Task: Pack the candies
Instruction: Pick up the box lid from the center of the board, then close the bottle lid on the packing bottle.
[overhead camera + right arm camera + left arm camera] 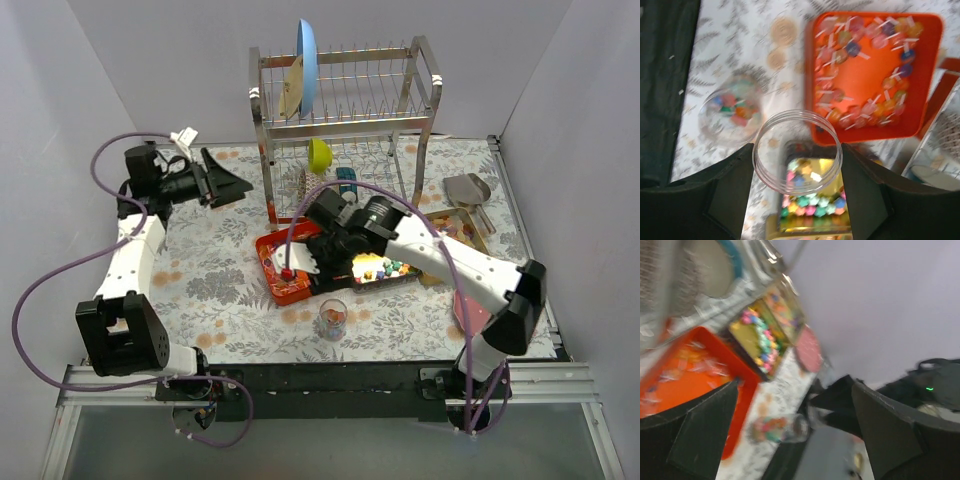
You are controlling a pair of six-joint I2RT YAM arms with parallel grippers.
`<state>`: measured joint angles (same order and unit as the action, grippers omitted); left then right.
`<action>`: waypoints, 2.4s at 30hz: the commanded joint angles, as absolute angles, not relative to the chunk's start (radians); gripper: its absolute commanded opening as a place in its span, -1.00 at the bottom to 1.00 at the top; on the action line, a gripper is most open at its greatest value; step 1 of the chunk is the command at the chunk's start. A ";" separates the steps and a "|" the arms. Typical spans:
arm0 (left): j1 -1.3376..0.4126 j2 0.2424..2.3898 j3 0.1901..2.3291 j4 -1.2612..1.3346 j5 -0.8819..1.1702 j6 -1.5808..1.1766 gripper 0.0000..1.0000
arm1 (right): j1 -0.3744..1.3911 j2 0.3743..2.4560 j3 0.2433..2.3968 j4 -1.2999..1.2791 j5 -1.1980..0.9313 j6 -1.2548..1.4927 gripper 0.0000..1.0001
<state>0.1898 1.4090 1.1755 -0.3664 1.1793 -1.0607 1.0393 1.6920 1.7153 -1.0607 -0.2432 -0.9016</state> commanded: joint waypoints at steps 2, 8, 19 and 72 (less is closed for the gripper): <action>0.057 1.379 1.041 0.241 1.304 -1.995 0.96 | 1.058 1.517 1.513 -1.126 -0.218 -0.898 0.22; 0.042 1.312 1.003 0.187 1.267 -1.924 0.91 | 1.058 1.486 1.430 -1.045 -0.233 -0.858 0.23; -0.061 1.030 1.015 -0.404 0.667 -1.023 0.93 | 1.065 1.525 1.416 -0.983 -0.314 -0.819 0.23; -0.031 0.827 0.670 -0.186 0.905 -0.973 0.93 | 1.058 1.482 1.161 -0.913 -0.373 -0.661 0.55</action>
